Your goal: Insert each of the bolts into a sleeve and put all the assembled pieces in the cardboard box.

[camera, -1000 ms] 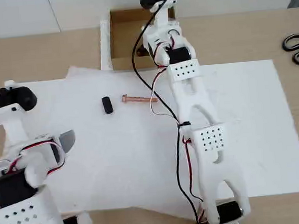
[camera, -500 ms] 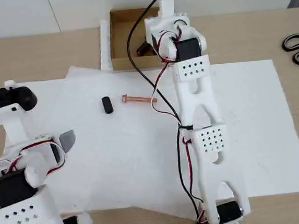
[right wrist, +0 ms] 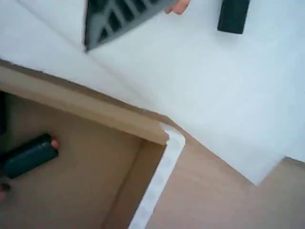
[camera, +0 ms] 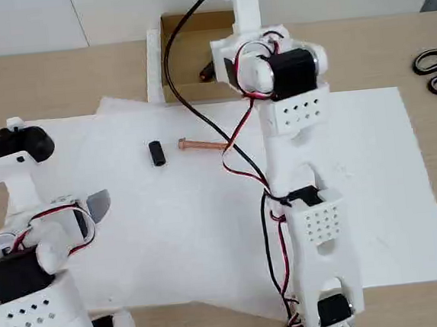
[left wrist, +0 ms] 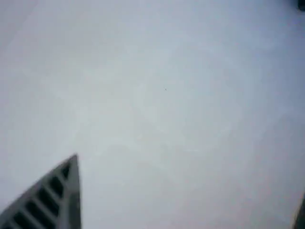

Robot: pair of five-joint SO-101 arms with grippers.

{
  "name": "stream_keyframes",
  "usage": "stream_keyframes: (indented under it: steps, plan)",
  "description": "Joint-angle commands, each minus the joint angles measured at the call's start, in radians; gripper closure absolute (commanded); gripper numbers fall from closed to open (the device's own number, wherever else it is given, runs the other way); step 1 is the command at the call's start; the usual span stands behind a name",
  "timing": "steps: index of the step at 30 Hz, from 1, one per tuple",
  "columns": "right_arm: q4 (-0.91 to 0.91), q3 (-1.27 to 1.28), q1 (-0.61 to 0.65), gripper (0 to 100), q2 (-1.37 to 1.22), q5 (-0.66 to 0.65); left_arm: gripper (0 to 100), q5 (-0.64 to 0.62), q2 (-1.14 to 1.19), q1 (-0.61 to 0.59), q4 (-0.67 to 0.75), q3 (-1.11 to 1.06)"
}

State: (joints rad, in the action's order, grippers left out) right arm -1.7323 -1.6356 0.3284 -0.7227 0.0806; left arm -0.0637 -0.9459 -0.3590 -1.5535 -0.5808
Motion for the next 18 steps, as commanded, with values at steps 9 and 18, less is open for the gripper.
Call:
stream_keyframes:
  steps: [9, 18]
  plan:
    - [-0.019, 0.562, 0.005, 75.7, 0.507, 0.005, 70, 0.003, -0.014, -0.003, -0.006, -0.001]
    - [-0.010, 1.347, 0.039, 75.6, 0.960, 0.005, 70, 0.003, -0.014, -0.003, -0.005, -0.001]
